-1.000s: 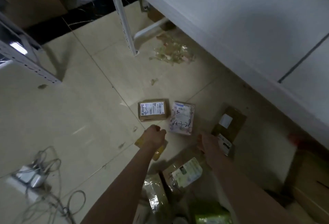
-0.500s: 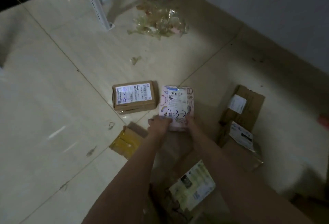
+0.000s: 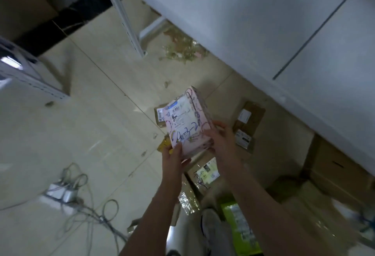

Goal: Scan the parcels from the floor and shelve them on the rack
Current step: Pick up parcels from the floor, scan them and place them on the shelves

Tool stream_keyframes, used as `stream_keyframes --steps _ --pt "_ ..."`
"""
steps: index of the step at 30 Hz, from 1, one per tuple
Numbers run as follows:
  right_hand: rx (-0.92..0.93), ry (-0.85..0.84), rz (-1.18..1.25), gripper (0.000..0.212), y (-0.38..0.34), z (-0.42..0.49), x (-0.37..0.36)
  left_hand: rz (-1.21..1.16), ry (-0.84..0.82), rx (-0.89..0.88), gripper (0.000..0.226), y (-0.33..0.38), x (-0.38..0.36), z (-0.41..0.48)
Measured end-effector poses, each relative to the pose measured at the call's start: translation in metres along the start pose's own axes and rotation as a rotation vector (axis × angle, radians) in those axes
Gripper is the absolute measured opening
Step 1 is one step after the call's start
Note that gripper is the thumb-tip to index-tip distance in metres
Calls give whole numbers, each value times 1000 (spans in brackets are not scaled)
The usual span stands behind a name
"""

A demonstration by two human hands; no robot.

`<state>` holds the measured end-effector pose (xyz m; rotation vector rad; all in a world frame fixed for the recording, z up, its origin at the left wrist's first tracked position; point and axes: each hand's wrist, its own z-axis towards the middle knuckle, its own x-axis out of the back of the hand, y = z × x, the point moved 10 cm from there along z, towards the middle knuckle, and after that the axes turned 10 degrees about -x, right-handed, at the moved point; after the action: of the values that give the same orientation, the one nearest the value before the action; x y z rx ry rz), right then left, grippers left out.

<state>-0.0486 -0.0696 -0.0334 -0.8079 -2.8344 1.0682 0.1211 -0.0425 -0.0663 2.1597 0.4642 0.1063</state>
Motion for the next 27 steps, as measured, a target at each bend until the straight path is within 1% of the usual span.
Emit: stream_keyframes --steps 4,5,8,9,11,12,15,18,19,22,23,26,27 --pt "29 -18 175 27 -54 -115 8 -23 -33 -21 29 108 -12 -95" --pt "40 -20 224 29 -67 -142 12 -25 -64 -22 28 132 -18 -121" --pt "88 20 347 58 -105 -226 33 -16 -194 -37 16 193 -41 -199" --pt "116 39 393 57 -116 -254 43 8 -254 -54 16 209 -50 -227" --pt "159 41 505 44 -131 -312 62 66 -382 -86 21 235 -65 -284" --pt "172 44 562 43 -134 -341 73 88 -431 -86 20 245 -70 -313" --pt "188 106 682 49 -130 -414 112 162 -549 -94 11 262 -82 -393" --pt "202 168 759 53 -124 -475 146 236 -640 -109 13 263 -92 -452" --pt "204 185 771 52 -122 -492 157 254 -661 -106 15 261 -95 -468" --pt "221 236 740 38 -116 -537 191 261 -722 -72 20 253 -109 -513" --pt "222 262 713 39 -112 -548 204 268 -739 -60 23 249 -114 -526" --pt "281 300 651 57 -112 -583 244 311 -793 -39 35 235 -130 -564" --pt "300 321 664 59 -113 -596 260 338 -807 -41 38 230 -136 -577"
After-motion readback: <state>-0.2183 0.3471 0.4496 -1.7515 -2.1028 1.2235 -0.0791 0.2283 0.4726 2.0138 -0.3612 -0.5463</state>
